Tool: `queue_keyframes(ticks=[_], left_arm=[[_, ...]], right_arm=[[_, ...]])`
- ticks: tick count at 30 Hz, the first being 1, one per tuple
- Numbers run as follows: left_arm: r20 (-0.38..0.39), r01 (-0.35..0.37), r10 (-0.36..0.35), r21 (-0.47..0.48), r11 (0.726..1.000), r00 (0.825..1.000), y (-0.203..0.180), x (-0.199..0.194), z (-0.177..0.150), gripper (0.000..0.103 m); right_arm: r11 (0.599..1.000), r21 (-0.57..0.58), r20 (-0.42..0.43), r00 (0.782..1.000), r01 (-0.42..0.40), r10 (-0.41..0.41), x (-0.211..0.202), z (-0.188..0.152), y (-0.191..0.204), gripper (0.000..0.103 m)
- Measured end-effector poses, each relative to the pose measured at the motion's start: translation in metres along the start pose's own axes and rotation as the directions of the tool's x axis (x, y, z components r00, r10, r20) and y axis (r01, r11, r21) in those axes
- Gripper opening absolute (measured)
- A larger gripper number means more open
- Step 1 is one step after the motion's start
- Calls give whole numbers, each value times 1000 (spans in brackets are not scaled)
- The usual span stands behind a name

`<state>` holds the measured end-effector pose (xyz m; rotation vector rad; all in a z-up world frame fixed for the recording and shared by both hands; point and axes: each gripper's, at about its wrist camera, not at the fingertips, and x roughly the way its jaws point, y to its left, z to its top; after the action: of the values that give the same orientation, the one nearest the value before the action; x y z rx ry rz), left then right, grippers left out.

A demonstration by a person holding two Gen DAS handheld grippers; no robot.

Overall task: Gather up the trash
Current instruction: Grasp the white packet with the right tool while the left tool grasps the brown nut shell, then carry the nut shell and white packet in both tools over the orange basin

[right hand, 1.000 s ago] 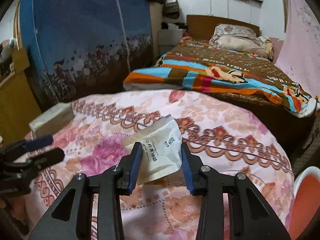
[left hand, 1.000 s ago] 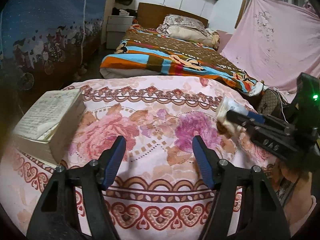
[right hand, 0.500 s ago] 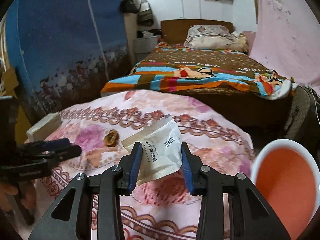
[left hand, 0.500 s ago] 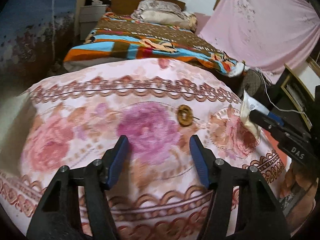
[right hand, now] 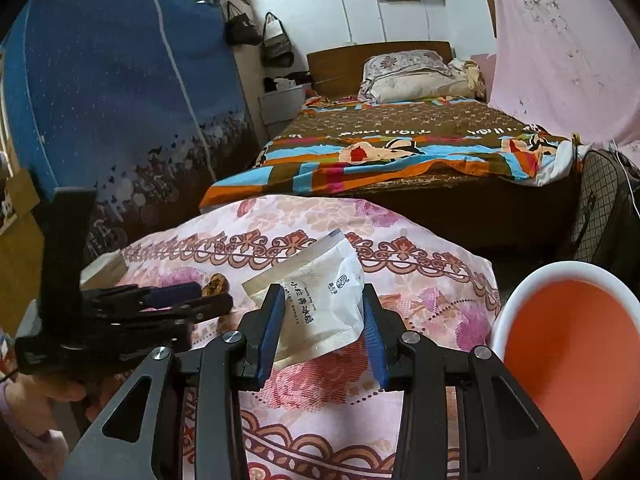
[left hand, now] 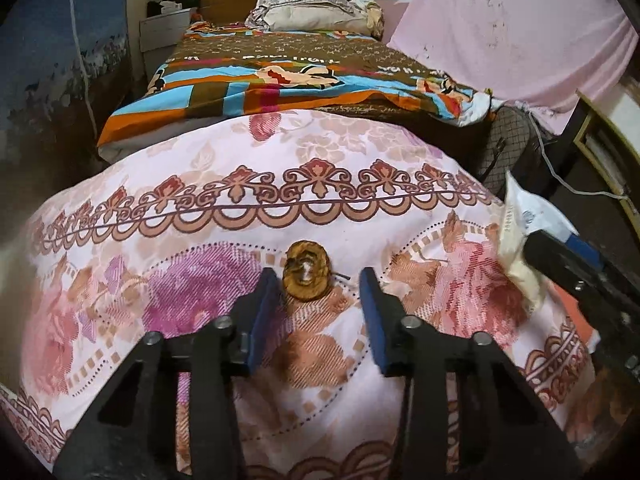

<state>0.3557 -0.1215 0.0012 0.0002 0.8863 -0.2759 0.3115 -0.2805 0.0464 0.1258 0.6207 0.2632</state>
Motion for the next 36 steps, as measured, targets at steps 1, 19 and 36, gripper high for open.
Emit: queue_keyframes(ticks=[1,19,36], left_arm=[[0,-5,5,4,1000,1000,-1,0,0,18],[251,61,-51,-32,998,967,-14,-77,-25,18],[320,77,-86,41,996,943,-49,-107,-40,18]], right_arm=[[1000,4,4,1000,0,0,-1,0,-1,36],[999,3,224,974,38,-38,-62,-10,0,35],[995,97,168,985,10,-26,-73,-23,-39,43]])
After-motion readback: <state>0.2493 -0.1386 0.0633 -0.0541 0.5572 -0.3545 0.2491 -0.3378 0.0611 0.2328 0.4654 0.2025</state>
